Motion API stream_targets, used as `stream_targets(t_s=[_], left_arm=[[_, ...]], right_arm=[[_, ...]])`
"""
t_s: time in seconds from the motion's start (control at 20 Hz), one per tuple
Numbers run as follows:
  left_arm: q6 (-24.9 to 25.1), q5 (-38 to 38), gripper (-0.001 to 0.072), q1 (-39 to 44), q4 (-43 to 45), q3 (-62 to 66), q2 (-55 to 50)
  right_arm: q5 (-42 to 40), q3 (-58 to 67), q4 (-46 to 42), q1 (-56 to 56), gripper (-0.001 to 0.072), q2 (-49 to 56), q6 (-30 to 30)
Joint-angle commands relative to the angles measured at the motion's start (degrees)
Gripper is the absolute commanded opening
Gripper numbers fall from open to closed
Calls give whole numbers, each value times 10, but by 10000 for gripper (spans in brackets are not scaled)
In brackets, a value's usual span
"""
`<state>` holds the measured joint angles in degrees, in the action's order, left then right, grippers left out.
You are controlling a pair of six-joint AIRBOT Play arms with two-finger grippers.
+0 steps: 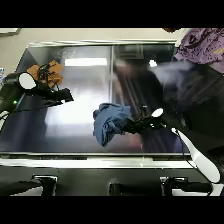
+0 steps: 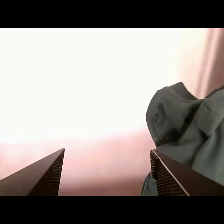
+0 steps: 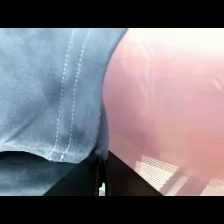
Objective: Fold the clothes and pants, and hang the long-sleeved shirts on hangers.
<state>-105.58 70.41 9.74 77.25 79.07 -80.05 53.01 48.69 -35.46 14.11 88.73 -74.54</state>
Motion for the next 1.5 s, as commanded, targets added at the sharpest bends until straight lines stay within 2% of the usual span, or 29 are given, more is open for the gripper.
stream_targets(t_s=[0.0,0.1,0.2,0.35,0.75,0.85,0.9,0.95,1.0,1.1,1.15,1.3,1.45], left_arm=[[11,-17,623,-5,-50,-15,-43],[62,-57,623,-7,-126,-27,-93],[131,-102,622,-5,-240,-27,-147],[199,-130,607,4,-367,-27,-204],[216,-158,596,51,-385,-26,-255],[216,-154,241,61,-385,-26,-264],[216,-154,106,62,-385,-26,-267],[216,-155,18,61,-385,-26,-266],[216,-154,17,57,-384,-23,-263],[215,-148,13,40,-368,1,-245],[196,-147,12,29,-329,22,-226],[124,-132,12,-3,-158,100,-143],[94,-105,12,-27,-31,190,-42]], right_arm=[[2,0,-15,4,24,-25,-2],[7,0,-70,4,24,-54,-42],[16,0,-106,4,25,-78,-73],[32,0,-108,4,25,-90,-74],[45,0,-106,4,25,-90,-78],[46,0,-106,4,25,-90,-78],[48,0,-105,4,25,-91,-78],[51,1,-104,4,25,-92,-78],[52,1,-106,4,25,-96,-77],[51,13,-141,4,24,-118,-79],[51,32,-186,4,24,-135,-98],[66,133,-367,4,24,-184,-180],[100,265,-484,4,24,-226,-197]])
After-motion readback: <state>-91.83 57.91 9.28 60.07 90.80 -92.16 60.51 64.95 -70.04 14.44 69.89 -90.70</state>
